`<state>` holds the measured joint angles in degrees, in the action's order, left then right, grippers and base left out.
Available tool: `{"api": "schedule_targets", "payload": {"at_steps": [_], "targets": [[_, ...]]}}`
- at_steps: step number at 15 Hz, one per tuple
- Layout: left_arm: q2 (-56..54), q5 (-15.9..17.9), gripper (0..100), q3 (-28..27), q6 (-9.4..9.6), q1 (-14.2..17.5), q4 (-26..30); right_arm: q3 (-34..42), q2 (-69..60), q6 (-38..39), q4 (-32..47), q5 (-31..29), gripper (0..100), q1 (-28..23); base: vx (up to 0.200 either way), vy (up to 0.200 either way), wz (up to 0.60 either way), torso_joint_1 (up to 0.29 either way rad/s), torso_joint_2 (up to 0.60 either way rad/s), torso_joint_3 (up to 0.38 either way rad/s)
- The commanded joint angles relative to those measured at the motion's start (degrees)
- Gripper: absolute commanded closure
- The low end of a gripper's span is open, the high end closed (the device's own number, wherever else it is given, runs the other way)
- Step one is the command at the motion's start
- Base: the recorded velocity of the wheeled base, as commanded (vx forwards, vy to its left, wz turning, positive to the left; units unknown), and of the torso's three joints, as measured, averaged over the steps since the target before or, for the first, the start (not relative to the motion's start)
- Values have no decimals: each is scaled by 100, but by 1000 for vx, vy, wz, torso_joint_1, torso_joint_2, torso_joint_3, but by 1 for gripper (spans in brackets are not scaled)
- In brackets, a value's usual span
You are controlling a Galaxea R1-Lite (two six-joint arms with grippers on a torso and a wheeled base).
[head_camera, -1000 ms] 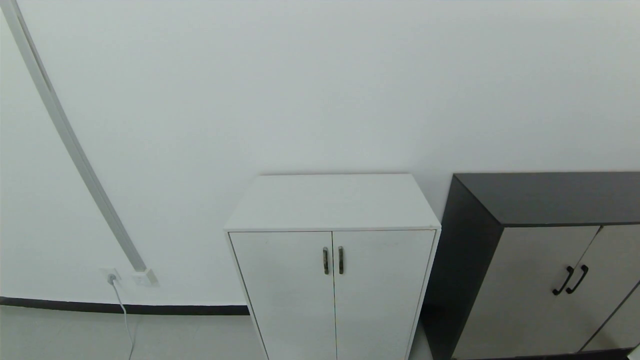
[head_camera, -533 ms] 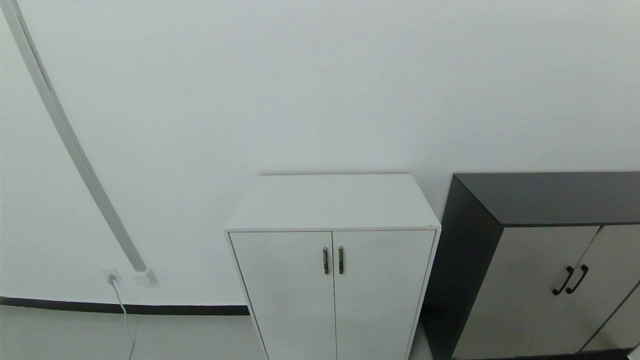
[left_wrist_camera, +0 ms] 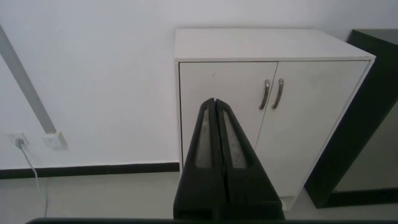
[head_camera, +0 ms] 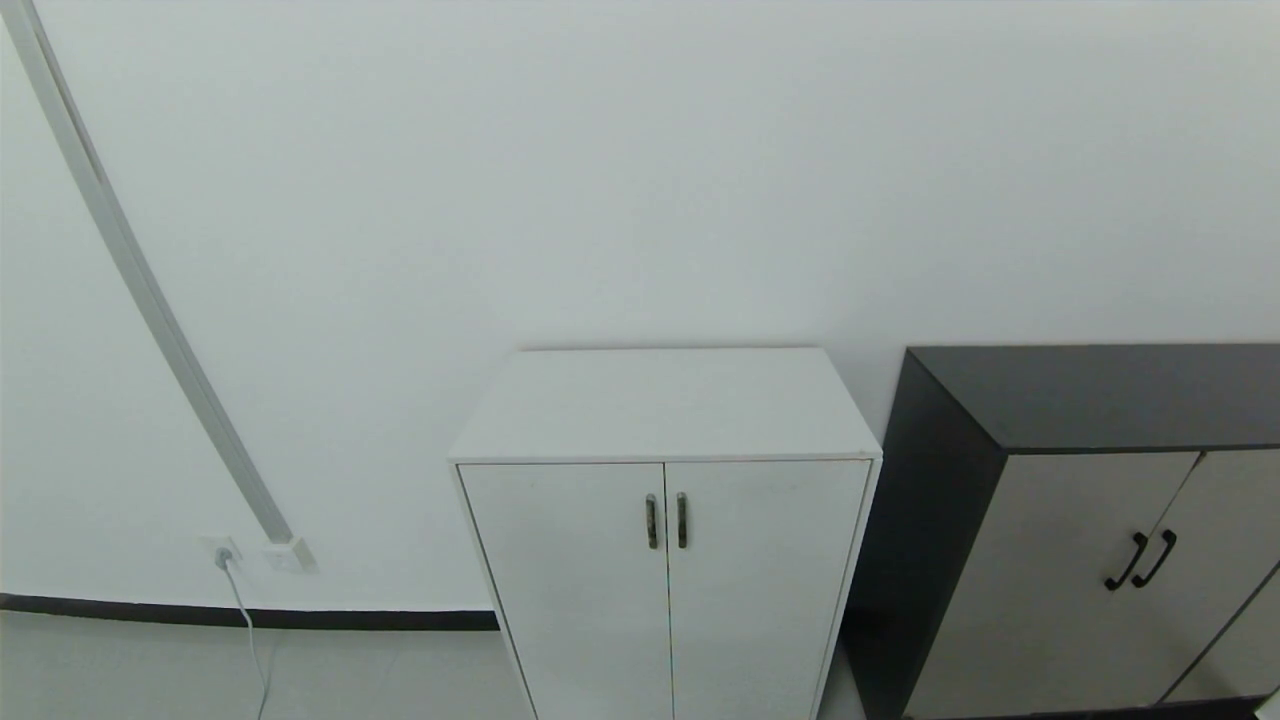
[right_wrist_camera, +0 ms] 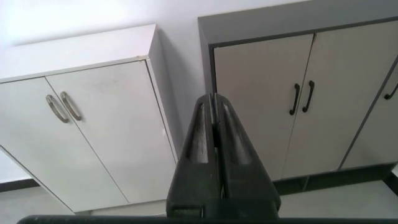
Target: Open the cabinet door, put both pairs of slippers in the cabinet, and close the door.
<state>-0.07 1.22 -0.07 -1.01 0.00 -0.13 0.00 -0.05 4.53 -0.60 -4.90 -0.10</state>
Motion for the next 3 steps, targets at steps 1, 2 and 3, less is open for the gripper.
{"api": "schedule_targets", "payload": {"at_steps": [1, 2, 3], "targets": [[7, 1, 100, -1, -4, 0, -4, 0, 5, 4, -2, -2, 100, 1, 0, 0, 0, 0, 0, 0], [7, 1, 100, -1, 5, 0, -4, 0, 5, 4, -2, -2, 100, 1, 0, 0, 0, 0, 0, 0], [7, 1, 100, -1, -4, 0, -4, 0, 5, -5, -2, -2, 100, 1, 0, 0, 0, 0, 0, 0]]}}
